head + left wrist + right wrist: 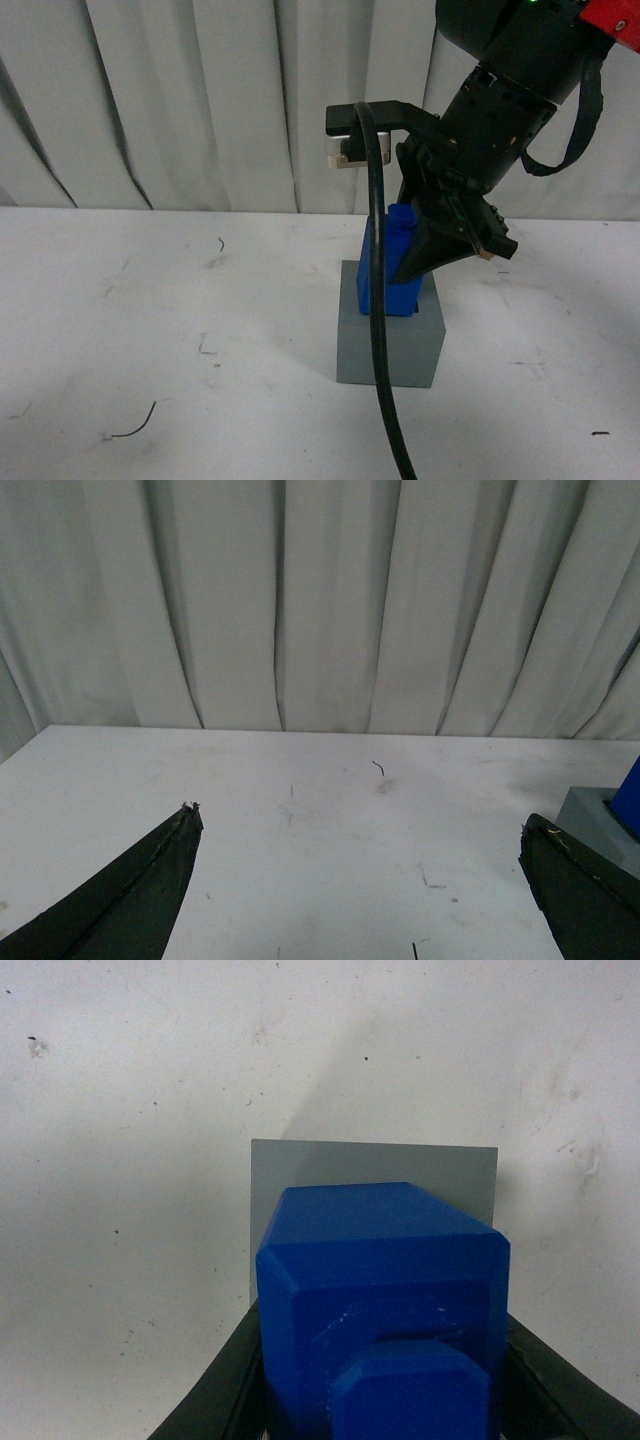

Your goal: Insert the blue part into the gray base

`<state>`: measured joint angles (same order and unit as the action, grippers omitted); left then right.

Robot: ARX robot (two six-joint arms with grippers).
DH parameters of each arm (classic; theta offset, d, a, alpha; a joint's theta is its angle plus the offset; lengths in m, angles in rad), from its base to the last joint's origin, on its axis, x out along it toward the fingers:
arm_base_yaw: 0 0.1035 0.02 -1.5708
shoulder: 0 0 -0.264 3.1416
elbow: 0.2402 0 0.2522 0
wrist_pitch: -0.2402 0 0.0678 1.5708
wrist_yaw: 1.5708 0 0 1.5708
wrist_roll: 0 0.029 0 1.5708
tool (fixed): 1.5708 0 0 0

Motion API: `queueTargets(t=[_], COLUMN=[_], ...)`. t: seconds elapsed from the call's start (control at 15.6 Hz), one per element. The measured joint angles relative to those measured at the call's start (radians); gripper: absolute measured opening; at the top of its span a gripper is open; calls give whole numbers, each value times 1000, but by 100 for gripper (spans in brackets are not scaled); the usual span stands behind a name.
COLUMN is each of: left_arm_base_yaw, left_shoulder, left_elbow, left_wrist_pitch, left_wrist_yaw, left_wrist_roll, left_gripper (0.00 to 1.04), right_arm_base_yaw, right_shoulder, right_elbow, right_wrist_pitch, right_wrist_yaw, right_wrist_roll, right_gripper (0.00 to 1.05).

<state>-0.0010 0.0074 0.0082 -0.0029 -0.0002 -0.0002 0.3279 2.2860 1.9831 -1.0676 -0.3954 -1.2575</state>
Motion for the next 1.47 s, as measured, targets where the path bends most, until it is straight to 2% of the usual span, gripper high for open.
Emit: queueTargets(t=[1.35, 1.41, 1.47], left_arm_base_yaw=[0, 0, 0], left_shoulder=[0, 0, 0], left_elbow=[0, 0, 0], left_wrist_pitch=[0, 0, 0], left_wrist_yaw=[0, 0, 0], left_wrist_roll=[0, 0, 0], left_gripper=[98, 98, 98], right_arm_base_yaw=[7, 7, 7], right_shoulder=[4, 2, 2], right_elbow=[-50, -55, -57], right_wrist_pitch=[80, 85, 83], right_wrist_yaw=[118, 115, 122], right_wrist_roll=[8, 7, 8], right_gripper=[47, 48, 60])
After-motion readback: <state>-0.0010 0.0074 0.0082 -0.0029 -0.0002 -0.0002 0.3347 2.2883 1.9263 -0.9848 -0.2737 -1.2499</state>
